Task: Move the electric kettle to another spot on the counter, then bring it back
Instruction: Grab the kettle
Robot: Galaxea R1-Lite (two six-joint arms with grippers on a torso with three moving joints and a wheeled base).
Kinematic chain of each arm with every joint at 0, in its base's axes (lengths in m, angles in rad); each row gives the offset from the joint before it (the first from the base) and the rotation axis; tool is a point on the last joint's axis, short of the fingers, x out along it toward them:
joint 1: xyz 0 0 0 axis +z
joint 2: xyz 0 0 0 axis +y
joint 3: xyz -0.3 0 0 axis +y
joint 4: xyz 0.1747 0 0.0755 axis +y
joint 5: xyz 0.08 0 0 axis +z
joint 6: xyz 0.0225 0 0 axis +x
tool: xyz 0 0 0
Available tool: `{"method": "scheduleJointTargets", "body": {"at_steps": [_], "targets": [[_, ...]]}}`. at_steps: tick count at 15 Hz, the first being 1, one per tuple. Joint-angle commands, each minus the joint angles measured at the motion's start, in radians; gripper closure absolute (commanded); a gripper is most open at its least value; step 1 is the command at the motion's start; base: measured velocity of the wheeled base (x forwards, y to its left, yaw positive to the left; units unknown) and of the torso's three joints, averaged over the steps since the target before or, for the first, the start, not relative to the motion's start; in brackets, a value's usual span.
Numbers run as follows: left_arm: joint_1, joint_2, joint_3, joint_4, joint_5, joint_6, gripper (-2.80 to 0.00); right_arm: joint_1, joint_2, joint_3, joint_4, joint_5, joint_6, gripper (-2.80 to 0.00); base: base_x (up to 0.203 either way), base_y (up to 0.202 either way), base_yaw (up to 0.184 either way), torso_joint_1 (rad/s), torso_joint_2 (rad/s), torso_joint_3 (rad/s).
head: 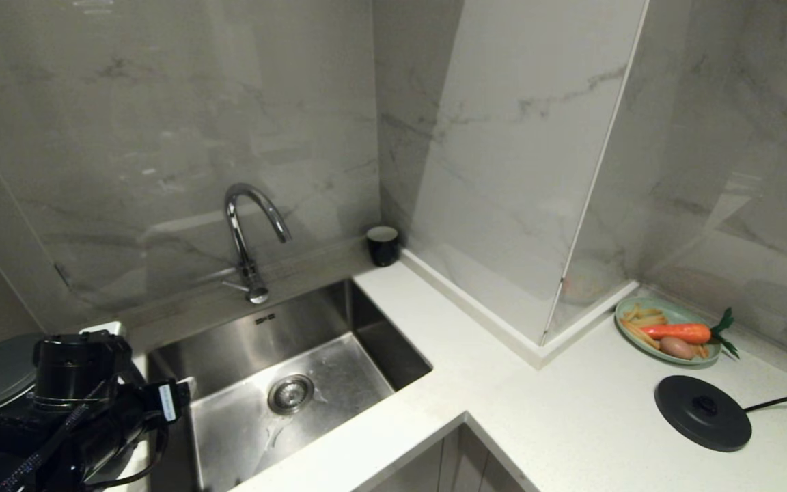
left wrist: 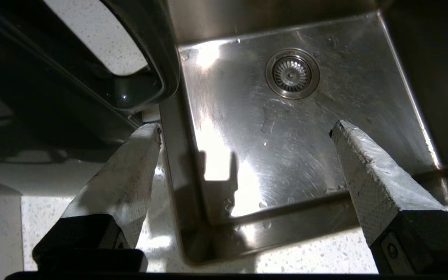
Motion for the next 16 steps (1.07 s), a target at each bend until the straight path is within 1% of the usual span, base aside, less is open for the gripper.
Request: {"method": "scheduleJointTargets", "body": {"at_steps": [1,5,7,11,14,16], "targets": [[0.013,0.059,0.012,-0.048,0.004,0.031,-2.80,0.000,0.000,0.000,0.000,0.000,0.000,0.00,0.000,0.000,0.000,0.000,0.00,0.000],[0.067,0.062,0.001,-0.050,0.004,0.067,-2.80,0.000,0.000,0.000,0.000,0.000,0.001,0.00,0.000,0.000,0.000,0.000,0.00,0.000],[0.078,0.063,-0.002,-0.066,0.004,0.083,-2.80,0.000,0.000,0.000,0.000,0.000,0.000,0.00,0.000,0.000,0.000,0.000,0.00,0.000],[0.080,0.148,-0.021,-0.154,0.004,0.095,-2.80,0.000,0.000,0.000,0.000,0.000,0.000,0.00,0.000,0.000,0.000,0.000,0.00,0.000],[0.085,0.212,-0.034,-0.258,0.007,0.122,-2.80,0.000,0.000,0.000,0.000,0.000,0.000,0.00,0.000,0.000,0.000,0.000,0.00,0.000],[0.089,0.224,-0.035,-0.281,0.007,0.128,-2.80,0.000,0.000,0.000,0.000,0.000,0.002,0.00,0.000,0.000,0.000,0.000,0.00,0.000]]}}
